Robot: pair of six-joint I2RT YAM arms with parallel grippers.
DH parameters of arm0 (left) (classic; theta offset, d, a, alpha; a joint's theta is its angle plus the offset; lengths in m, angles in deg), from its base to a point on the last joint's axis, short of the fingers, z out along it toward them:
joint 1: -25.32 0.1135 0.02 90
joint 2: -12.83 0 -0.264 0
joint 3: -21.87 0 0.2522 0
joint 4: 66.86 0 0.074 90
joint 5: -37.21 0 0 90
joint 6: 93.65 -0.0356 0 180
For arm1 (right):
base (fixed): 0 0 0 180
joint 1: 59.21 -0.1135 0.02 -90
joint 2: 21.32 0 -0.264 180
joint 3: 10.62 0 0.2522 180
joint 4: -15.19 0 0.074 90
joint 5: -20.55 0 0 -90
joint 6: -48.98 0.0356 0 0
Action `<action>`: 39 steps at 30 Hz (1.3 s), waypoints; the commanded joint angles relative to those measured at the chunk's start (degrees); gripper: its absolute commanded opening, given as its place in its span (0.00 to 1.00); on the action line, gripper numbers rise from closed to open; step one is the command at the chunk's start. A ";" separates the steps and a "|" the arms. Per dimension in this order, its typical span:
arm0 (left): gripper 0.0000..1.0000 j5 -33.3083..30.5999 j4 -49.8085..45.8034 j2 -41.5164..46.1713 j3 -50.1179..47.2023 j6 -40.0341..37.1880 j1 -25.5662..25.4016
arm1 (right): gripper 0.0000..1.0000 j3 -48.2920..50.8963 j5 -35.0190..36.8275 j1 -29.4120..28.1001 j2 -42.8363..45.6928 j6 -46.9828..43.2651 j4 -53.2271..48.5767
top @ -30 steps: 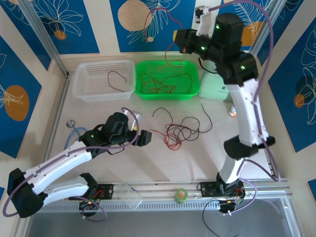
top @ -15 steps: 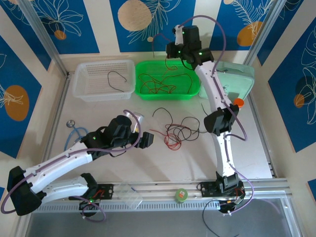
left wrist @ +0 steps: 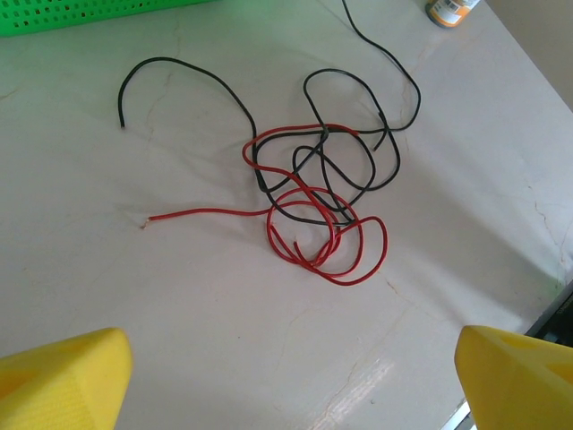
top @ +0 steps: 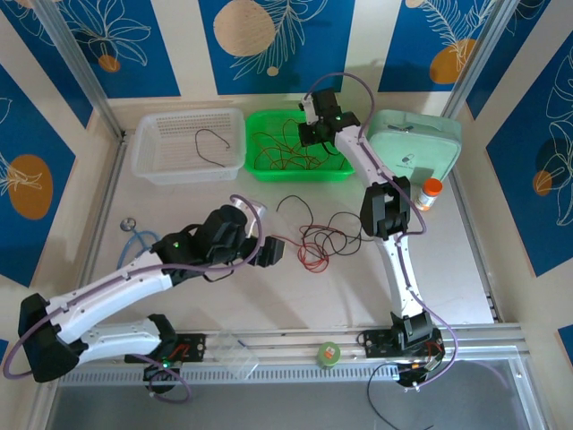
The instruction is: Untangle the cables
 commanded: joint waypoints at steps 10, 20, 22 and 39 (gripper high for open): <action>0.94 2.65 -9.48 -14.67 14.13 7.87 -3.60 | 0.85 3.93 -0.56 1.14 10.62 4.18 -3.59; 0.93 2.04 -10.76 -30.94 21.99 12.76 -6.51 | 0.81 30.23 0.50 1.29 37.02 7.50 1.91; 0.92 0.94 -8.63 -33.14 22.23 13.57 -6.71 | 0.81 39.33 0.17 1.41 43.95 8.05 5.49; 0.61 -8.33 -6.37 -44.48 27.28 11.21 -6.49 | 0.64 91.25 -6.45 -2.25 87.55 20.27 15.01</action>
